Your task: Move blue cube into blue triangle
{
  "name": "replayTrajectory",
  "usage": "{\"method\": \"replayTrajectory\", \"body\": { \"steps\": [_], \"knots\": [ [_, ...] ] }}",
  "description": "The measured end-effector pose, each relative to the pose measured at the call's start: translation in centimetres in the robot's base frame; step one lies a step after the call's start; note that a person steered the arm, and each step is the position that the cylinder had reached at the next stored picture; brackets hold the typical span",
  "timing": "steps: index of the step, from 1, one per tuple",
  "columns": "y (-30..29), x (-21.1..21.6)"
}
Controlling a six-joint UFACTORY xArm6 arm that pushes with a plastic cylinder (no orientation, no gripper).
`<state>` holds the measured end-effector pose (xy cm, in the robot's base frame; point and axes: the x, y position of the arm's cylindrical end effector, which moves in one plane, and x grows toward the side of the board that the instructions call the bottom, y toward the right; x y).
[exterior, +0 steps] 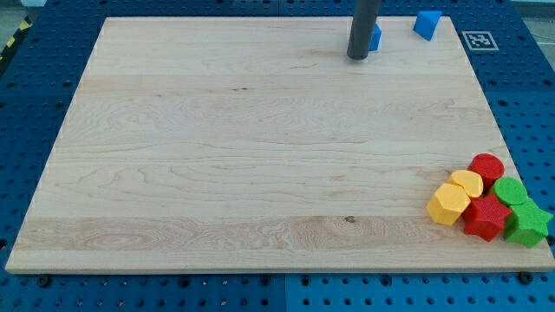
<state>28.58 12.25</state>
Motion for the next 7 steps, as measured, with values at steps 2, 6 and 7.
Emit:
{"method": "replayTrajectory", "body": {
  "steps": [2, 6, 7],
  "knots": [
    [-0.2, -0.7],
    [-3.0, -1.4],
    [-3.0, -1.6]
  ]
}}
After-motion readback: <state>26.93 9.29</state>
